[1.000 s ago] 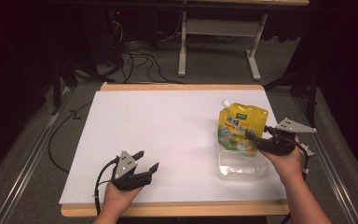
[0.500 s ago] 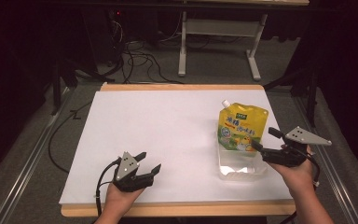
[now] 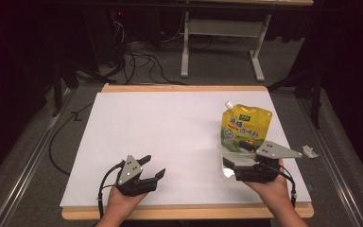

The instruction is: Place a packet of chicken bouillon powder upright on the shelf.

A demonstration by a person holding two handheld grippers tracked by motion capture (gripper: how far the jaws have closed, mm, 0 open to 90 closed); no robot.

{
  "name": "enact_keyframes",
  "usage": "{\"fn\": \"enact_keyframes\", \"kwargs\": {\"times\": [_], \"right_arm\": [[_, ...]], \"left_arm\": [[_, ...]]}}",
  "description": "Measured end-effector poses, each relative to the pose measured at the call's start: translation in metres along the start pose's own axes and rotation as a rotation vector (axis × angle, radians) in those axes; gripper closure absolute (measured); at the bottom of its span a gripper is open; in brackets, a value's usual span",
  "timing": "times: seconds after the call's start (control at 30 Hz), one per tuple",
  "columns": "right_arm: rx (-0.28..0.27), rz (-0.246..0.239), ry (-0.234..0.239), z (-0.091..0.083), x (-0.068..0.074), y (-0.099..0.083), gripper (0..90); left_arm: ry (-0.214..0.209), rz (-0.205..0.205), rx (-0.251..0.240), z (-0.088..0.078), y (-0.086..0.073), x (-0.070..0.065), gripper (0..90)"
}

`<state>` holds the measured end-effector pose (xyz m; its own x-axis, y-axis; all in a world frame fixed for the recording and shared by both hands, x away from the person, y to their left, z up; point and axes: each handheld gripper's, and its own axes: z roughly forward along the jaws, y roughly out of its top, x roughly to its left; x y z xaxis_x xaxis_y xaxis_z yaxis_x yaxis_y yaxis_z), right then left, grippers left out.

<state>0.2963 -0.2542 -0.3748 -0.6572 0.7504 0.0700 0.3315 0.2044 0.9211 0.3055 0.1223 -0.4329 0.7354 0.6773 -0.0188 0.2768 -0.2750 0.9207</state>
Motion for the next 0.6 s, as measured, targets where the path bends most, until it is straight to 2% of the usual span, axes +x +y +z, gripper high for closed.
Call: {"fn": "enact_keyframes", "kwargs": {"times": [0.17,0.2,0.27,0.33,0.4,0.6], "right_arm": [[0.008,0.023,0.077,0.029,0.025,-0.009,15.5],[0.027,0.019,0.091,0.034,0.029,-0.012,15.3],[0.058,-0.011,0.104,0.041,0.038,-0.020,15.3],[0.084,-0.037,0.118,0.043,0.043,-0.027,15.1],[0.090,-0.068,0.112,0.041,0.044,-0.029,15.1],[0.051,-0.024,0.104,0.028,0.029,-0.028,15.5]], "left_arm": [[-0.016,0.003,0.005,0.002,0.000,-0.001,32.0],[-0.020,0.008,0.010,0.003,0.000,-0.002,32.0],[-0.017,0.009,0.017,0.004,-0.001,-0.002,31.5],[-0.018,-0.010,0.013,0.004,-0.001,-0.002,31.1],[-0.016,-0.015,0.014,0.004,-0.001,-0.003,30.8],[-0.006,-0.045,0.029,0.009,-0.002,-0.002,29.5]]}}
